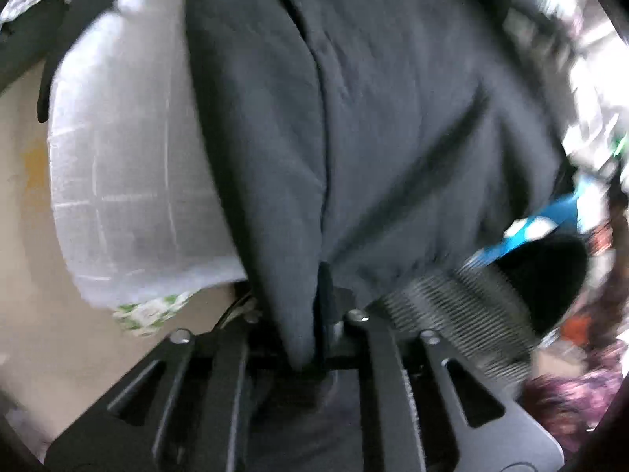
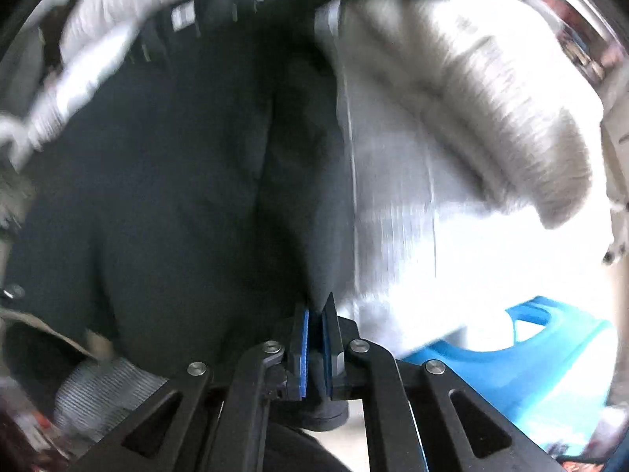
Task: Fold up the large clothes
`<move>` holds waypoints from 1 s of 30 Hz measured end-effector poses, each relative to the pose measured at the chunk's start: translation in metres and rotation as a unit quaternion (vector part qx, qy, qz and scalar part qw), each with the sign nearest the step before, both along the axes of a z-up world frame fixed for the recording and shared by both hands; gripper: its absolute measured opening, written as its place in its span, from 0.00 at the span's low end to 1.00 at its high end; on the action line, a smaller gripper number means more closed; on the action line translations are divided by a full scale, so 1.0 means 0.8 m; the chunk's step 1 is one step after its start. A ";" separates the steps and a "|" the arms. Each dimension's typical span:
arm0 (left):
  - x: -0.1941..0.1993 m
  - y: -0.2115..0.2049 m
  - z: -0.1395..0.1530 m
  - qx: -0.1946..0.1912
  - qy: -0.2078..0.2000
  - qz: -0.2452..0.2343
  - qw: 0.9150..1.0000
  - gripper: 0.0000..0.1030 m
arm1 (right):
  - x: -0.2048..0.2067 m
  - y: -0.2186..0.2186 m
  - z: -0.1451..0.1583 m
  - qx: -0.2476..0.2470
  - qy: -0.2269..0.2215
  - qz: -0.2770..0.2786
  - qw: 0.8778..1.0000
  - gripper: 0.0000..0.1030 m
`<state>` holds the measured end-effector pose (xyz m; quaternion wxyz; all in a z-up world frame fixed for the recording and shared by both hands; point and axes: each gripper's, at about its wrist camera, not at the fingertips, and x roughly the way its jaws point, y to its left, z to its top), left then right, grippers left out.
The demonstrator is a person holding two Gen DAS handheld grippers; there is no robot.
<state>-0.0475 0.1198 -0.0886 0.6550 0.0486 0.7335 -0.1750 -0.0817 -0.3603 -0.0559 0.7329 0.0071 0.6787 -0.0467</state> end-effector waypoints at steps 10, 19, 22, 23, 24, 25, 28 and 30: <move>0.001 -0.063 0.072 0.059 -0.209 -0.057 0.974 0.74 | 0.037 0.035 0.013 -0.032 -0.062 0.023 0.997 0.63; 0.062 -0.146 -0.015 -0.006 -0.165 -0.062 0.984 0.76 | 0.124 0.086 -0.046 0.077 -0.059 0.031 0.995 0.65; 0.051 -0.169 -0.071 0.032 -0.112 -0.096 0.989 0.80 | 0.142 0.086 -0.083 0.111 -0.023 0.003 0.994 0.65; 0.043 -0.177 -0.071 0.044 -0.126 -0.117 0.984 0.80 | 0.146 0.082 -0.095 0.117 -0.011 -0.007 0.993 0.65; 0.040 -0.180 -0.067 0.048 -0.124 -0.125 0.983 0.79 | 0.149 0.078 -0.100 0.120 -0.005 -0.017 0.993 0.65; 0.038 -0.182 -0.060 0.043 -0.106 -0.128 0.985 0.79 | 0.153 0.073 -0.097 0.122 -0.009 -0.023 0.992 0.65; 0.040 -0.180 -0.028 -0.007 -0.106 -0.101 0.989 0.79 | 0.162 0.053 -0.050 0.117 -0.082 -0.041 0.989 0.65; 0.045 -0.183 -0.006 -0.026 -0.135 -0.089 0.986 0.79 | 0.167 0.035 -0.009 0.118 -0.142 -0.054 0.981 0.65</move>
